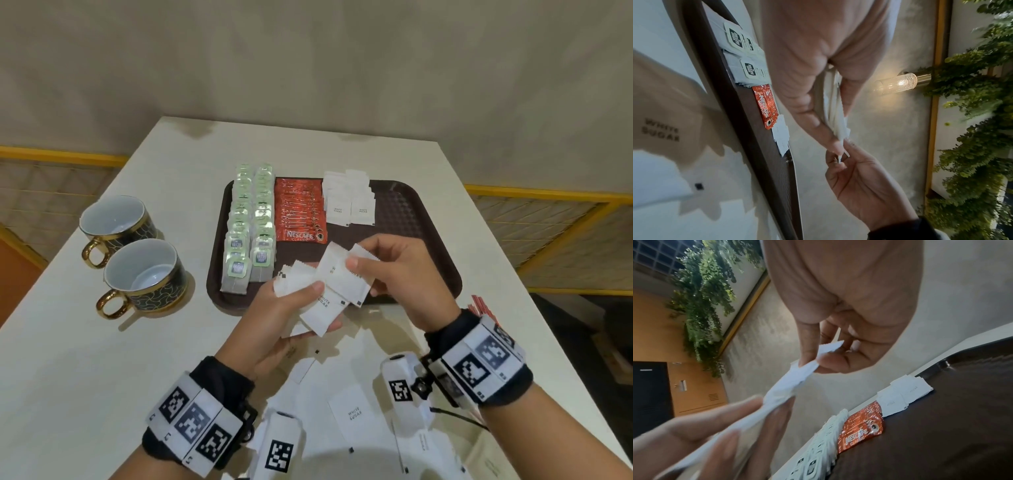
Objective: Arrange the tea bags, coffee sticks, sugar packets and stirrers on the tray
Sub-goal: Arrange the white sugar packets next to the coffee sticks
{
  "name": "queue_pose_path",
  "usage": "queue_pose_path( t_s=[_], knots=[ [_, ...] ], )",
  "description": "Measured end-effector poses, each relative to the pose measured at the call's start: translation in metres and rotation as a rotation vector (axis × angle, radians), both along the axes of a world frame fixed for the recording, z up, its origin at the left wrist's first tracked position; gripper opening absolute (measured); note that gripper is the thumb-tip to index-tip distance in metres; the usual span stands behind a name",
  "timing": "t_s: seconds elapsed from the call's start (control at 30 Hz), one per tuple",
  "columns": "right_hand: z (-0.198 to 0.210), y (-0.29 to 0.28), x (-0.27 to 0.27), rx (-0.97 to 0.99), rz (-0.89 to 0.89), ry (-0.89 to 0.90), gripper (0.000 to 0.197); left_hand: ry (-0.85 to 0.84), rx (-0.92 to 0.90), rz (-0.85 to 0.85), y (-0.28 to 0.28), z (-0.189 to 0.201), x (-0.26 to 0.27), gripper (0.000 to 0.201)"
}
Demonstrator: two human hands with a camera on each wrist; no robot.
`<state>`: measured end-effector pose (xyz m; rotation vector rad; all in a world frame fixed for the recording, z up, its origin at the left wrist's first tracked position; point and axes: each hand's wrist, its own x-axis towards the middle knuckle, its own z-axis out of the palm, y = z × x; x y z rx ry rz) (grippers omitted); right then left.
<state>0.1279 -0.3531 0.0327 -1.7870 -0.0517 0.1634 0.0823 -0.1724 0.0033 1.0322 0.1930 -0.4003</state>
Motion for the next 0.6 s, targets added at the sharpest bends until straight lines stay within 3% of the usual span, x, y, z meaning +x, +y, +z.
queue_pose_path(
  t_s=[0.1,0.17,0.27,0.4,0.6],
  knots=[
    [0.004,-0.010,0.035,-0.026,-0.045,0.013,0.003,0.047,0.025,0.107,0.006,-0.004,0.011,0.037],
    [0.002,-0.018,0.071,-0.088,-0.080,0.007,0.010,0.065,0.015,0.169,0.012,-0.006,0.016,0.028],
    [-0.016,-0.025,0.129,-0.313,-0.074,0.012,0.015,0.070,0.006,0.213,0.019,-0.009,0.017,0.025],
    [-0.034,-0.026,0.183,-0.549,-0.047,0.036,0.006,0.096,0.033,0.272,0.025,-0.014,0.013,0.027],
    [-0.048,-0.012,0.213,-0.595,-0.011,0.040,0.018,0.113,0.045,0.306,0.027,-0.018,0.008,0.030]
  ],
)
